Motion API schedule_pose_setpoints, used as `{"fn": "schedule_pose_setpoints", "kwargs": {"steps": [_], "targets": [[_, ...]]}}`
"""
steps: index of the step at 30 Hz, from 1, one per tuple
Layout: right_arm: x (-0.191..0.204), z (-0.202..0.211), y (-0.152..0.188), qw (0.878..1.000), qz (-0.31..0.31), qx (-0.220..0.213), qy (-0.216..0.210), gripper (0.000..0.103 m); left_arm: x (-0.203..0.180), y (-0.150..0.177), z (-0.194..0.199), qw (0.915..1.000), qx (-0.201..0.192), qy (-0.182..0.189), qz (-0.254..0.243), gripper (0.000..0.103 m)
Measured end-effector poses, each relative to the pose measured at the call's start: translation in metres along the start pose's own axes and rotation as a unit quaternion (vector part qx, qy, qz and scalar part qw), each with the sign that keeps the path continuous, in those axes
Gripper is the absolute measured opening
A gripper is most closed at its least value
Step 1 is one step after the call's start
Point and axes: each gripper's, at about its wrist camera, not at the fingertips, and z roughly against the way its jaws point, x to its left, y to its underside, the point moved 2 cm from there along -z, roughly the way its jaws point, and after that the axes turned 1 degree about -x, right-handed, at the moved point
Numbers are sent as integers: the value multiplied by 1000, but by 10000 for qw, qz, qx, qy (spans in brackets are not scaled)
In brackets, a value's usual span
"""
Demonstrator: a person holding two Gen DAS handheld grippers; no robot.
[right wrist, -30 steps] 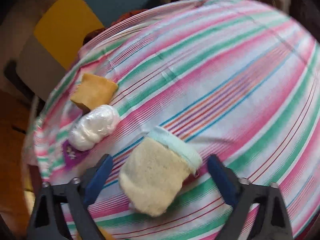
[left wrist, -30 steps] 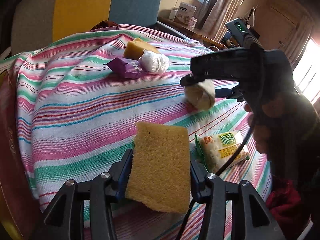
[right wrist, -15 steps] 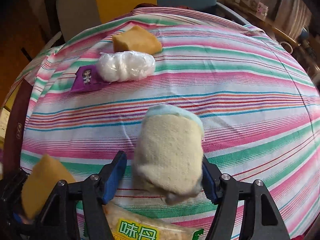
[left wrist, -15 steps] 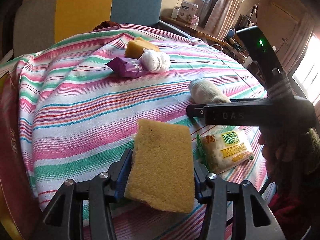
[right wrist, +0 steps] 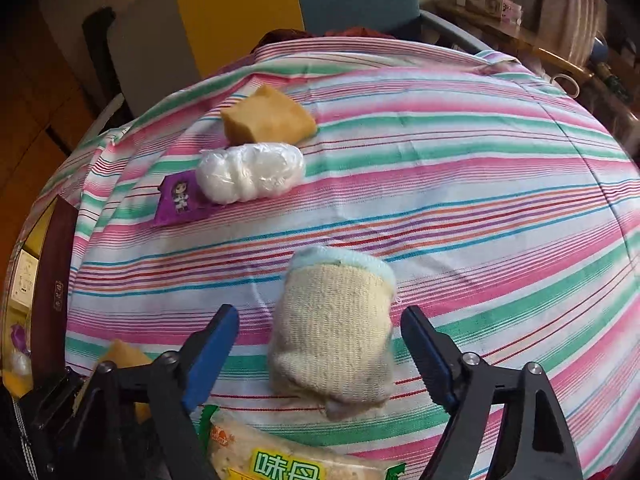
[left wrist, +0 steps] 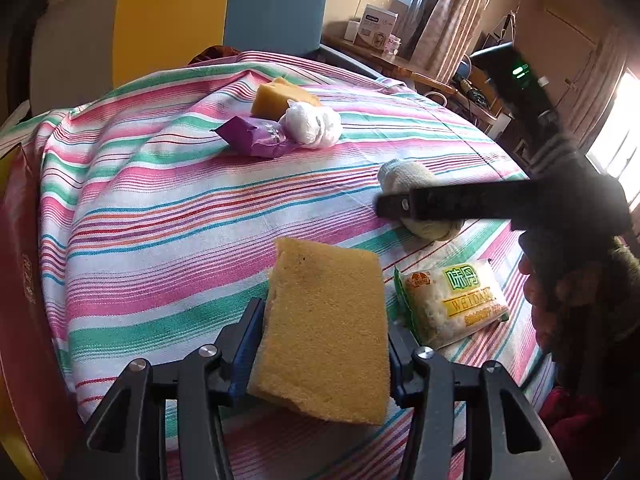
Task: Organize objects
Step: 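Grasp the beige knitted sock with the right tool and lift it, then carry the yellow sponge into the gold tray and open the left tool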
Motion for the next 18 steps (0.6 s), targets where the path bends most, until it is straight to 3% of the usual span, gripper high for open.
{"fn": "schedule_pose_setpoints", "kwargs": {"steps": [1,8,12,15,18], "targets": [[-1,-4,1,9998,84,28,188,55,-1,0,0,10000,-17,-20,-14,53],[4,0,8,9974,585,-52,408,54,-3,-1,12,10000,60,-27,70,50],[6,4,12,9970,654,-102,411,54,-3,-9,56,9993,-370,87,13,50],[9,1,10,9963,715,-130,450,54,20,-22,96,9973,-688,-27,241,50],[11,-5,7,9959,746,-144,486,54,70,-31,131,9923,-895,-330,786,50]]}}
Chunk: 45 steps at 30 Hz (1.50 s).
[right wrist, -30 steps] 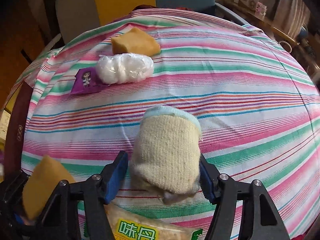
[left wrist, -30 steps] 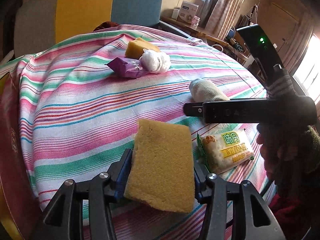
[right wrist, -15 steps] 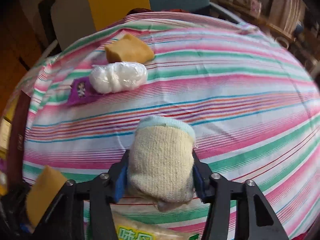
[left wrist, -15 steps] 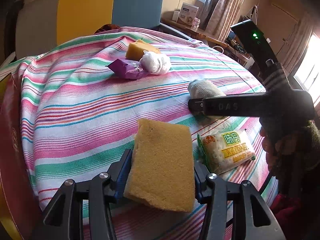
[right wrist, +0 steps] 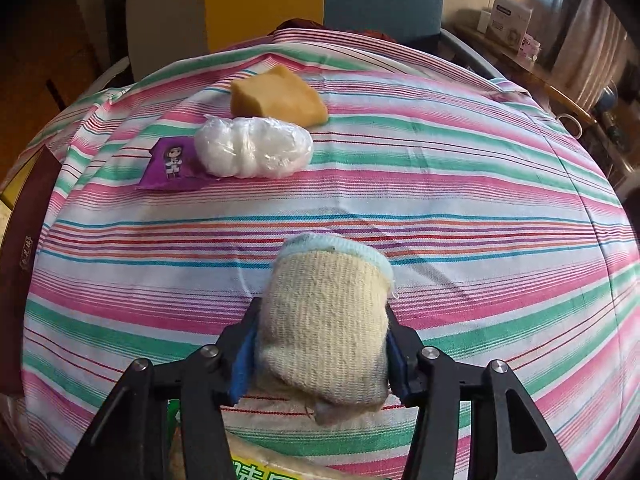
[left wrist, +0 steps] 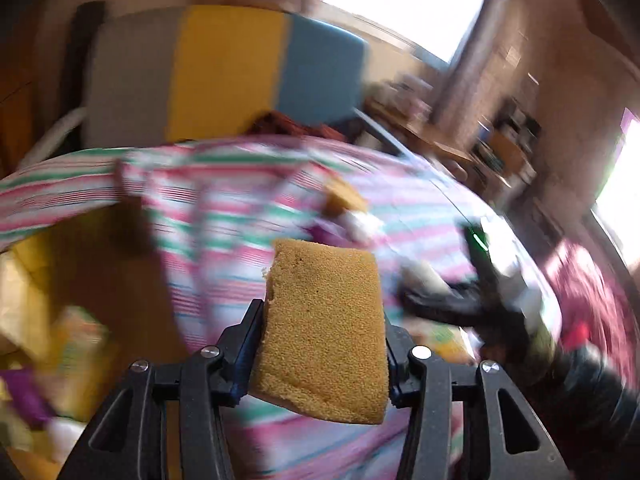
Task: Organize objects
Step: 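Carry the yellow sponge into the gold tray and open the left tool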
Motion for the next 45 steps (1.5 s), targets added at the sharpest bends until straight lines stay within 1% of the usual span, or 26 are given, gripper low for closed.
{"fn": "schedule_pose_setpoints", "kwargs": {"steps": [2,4,6,9,11,12,17,18,20,21,24,26,29,31,33,35,37,40,43,45], "targets": [[0,0,1,10000,9,-4,19,54,46,-12,14,9983,-66,-427,378,50],[1,1,2,10000,23,-9,46,54,86,-20,19,9942,-9,-815,697,50],[1,0,1,10000,24,-9,46,54,129,-23,22,9872,41,-1147,1106,50],[0,-1,1,10000,32,-12,48,54,183,-21,12,9754,361,-1481,1593,50],[1,-1,2,10000,32,-15,48,54,209,-15,4,9670,539,-1681,1837,50],[1,-1,2,10000,30,-17,44,54,217,-13,-1,9643,628,-1765,1872,50],[1,-1,2,10000,37,-25,31,54,238,-2,-19,9572,896,-1935,1958,51],[1,-1,2,10000,42,-25,30,54,240,-1,-22,9561,925,-1965,1965,52],[1,-1,2,10000,42,-28,26,55,239,-1,-25,9565,938,-2087,1811,54],[1,-1,2,10000,39,-28,29,55,239,0,-26,9572,948,-2103,1748,58],[1,-1,2,10000,48,-28,29,55,235,0,-26,9606,943,-2064,1602,66],[1,-1,2,10000,48,-31,30,55,233,-2,-28,9613,952,-2122,1479,67],[1,0,2,10000,52,-35,29,55,231,-3,-24,9579,916,-2242,1543,67],[1,-1,2,10000,51,-41,25,55,225,-6,-13,9571,749,-2371,1487,67],[0,-2,2,10000,59,-44,24,55,215,-9,1,9578,519,-2516,1290,67],[0,-2,1,10000,69,-55,44,55,200,-10,24,9567,187,-2693,1092,67],[2,-2,2,9999,80,-72,80,55,186,-9,45,9575,-190,-2723,936,67],[2,-2,1,9999,99,-84,106,54,162,-1,71,9577,-540,-2749,660,67],[2,-2,1,9999,28,-70,90,54,144,9,88,9597,-657,-2687,486,67],[2,-2,0,9999,-51,-36,98,54,137,17,96,9619,-696,-2599,492,67]]}}
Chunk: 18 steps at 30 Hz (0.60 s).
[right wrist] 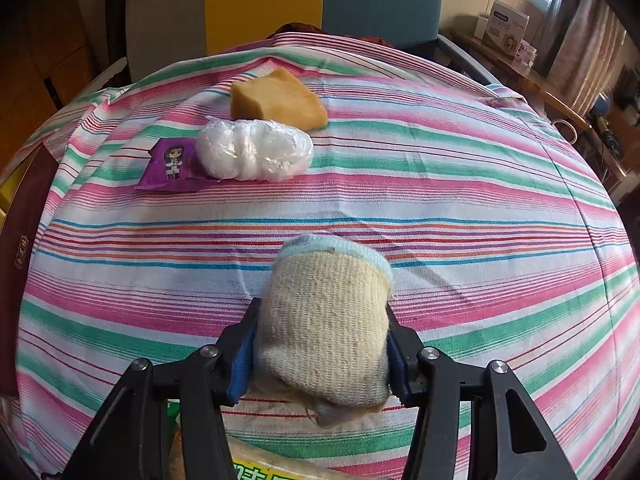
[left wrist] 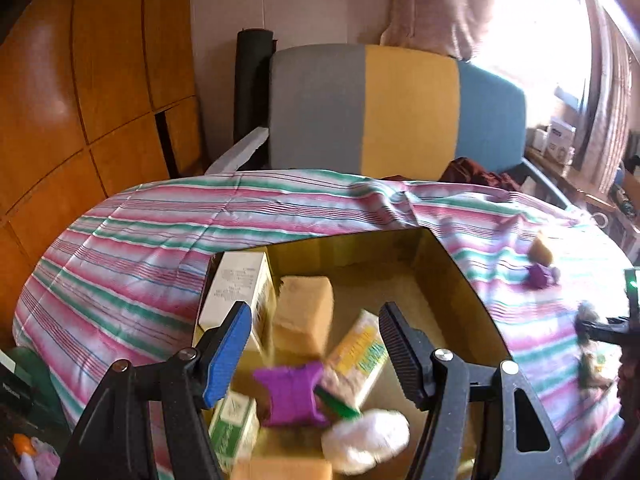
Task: Organize objects
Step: 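Carry the yellow sponge into the gold tray and open the left tool, then carry the beige knitted sock into the gold tray and open the right tool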
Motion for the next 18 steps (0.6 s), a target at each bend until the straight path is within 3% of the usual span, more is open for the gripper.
{"fn": "schedule_pose_setpoints", "kwargs": {"steps": [4,9,18], "targets": [[6,3,-2,9997,-223,76,-120,54,0,12,16,9999,3,123,39,67],[44,23,-12,9979,-245,-133,-580,54,4,23,30,9998,-38,209,55,67],[192,85,-48,9802,600,-699,-1750,54,26,36,38,9995,-45,186,254,67]]}}
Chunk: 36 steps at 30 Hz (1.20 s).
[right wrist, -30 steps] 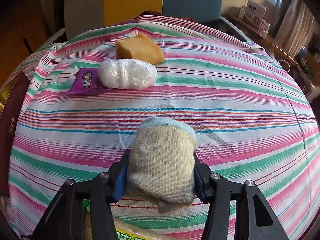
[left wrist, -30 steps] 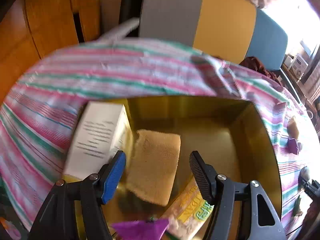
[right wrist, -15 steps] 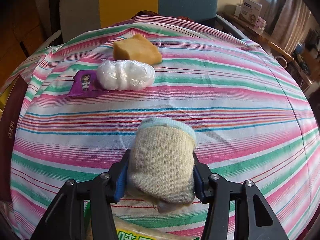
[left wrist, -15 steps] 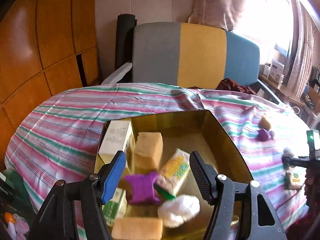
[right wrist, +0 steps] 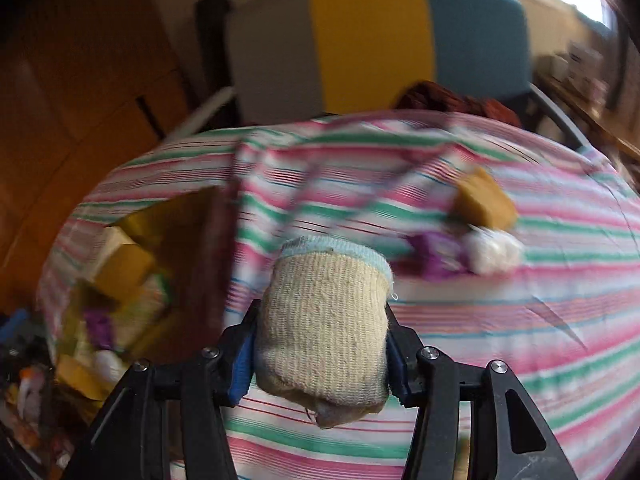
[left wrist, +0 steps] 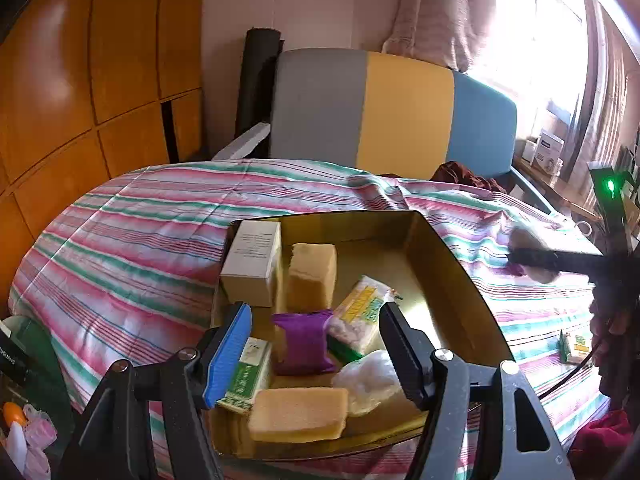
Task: Organize objects
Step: 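Carry the beige knitted sock into the gold tray and open the right tool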
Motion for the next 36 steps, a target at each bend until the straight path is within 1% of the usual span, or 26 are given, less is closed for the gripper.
{"fn": "schedule_pose_setpoints", "kwargs": {"steps": [5,8,11,16,18,20,23,28,30,32,33,34,36], "targets": [[77,-20,-18,9976,490,60,-489,54,15,5,2,9999,17,-13,123,67],[106,-36,-23,9958,704,162,-561,54,24,8,2,9997,26,-31,220,67],[128,-59,-28,9949,805,307,-526,54,32,11,1,9996,41,-65,279,67],[142,-97,-36,9953,800,497,-244,54,45,15,-2,9991,100,-55,416,67],[144,-111,-40,9958,696,580,-128,54,48,18,-5,9987,142,-51,484,67],[145,-123,-42,9958,603,687,-99,54,52,20,-6,9983,166,-45,549,67],[154,-140,-39,9939,703,847,-17,54,55,23,-9,9979,209,-32,604,67],[171,-158,-26,9893,869,1134,-288,54,58,25,-12,9976,260,-18,642,67],[175,-159,-23,9889,907,1118,-378,55,58,25,-13,9976,266,-22,642,67],[174,-159,-21,9883,806,1184,-519,56,59,26,-12,9975,271,-24,649,67],[172,-158,-21,9881,728,1220,-589,59,58,26,-12,9975,268,-27,650,67],[171,-156,-21,9883,663,1218,-628,66,58,26,-12,9975,270,-29,648,67],[166,-151,-22,9894,542,1160,-681,74,56,26,-12,9975,294,-22,642,67]]}}
